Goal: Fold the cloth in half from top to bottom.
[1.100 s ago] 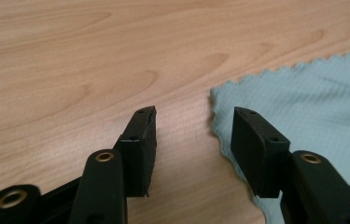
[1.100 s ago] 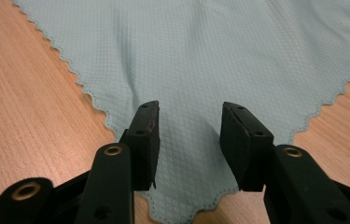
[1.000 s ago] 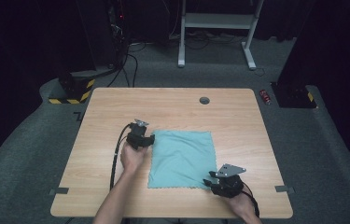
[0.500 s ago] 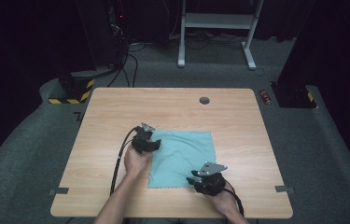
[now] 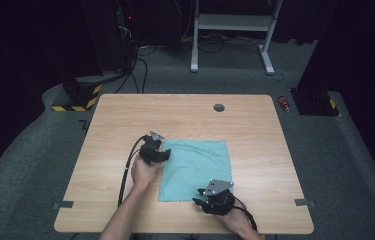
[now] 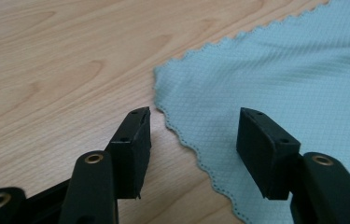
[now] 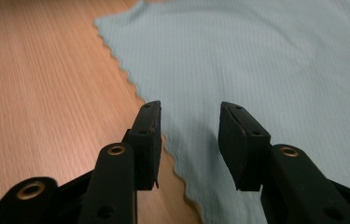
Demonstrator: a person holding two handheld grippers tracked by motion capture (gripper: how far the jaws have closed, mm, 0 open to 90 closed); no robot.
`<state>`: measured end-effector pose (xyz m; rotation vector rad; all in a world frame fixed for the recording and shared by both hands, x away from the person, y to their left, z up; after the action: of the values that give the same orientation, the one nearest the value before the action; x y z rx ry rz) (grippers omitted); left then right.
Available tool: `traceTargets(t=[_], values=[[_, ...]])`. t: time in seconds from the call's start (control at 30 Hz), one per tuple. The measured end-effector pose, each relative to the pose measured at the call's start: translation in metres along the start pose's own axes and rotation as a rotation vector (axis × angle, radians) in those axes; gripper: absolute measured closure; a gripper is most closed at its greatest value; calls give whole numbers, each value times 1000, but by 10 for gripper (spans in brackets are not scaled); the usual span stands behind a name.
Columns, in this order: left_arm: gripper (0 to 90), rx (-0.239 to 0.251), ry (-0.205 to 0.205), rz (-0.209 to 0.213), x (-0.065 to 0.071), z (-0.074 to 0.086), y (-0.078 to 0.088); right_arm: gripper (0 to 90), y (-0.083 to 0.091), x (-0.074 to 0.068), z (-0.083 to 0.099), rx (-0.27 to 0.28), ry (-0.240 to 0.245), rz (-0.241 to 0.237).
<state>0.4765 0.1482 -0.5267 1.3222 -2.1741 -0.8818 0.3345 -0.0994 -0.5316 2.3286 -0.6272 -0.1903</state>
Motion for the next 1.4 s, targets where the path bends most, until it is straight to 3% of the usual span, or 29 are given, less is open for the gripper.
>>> traceTargets(t=[0.3,0.63,0.73,0.83,0.97,1.4], values=[[443,23,52,22,-13,-7,5,568,-17,-11,-21,56,21,-30],[440,25,130,39,-27,-5,-2,595,-34,-18,-33,36,30,-42],[440,35,151,44,-31,-5,-2,601,-39,-21,-34,29,10,-53],[440,38,156,38,-34,-6,-5,606,-43,-24,-36,19,22,-53],[448,41,174,40,-36,-5,-8,615,-48,-26,-39,36,-8,-65],[485,53,136,36,-34,-6,-11,630,-63,-46,-54,38,11,-103]])
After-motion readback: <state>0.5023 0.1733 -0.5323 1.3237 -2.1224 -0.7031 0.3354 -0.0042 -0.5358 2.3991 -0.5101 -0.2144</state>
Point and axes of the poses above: each handheld gripper's, and its own axes: y roughly backward along the jaws, z roughly out of its underside, x roughly to its right, the point moved 2 cm from there along -y, roughly forward along the jaws, and after that the axes turned 2 degrees about z, right-handed, at the moved point
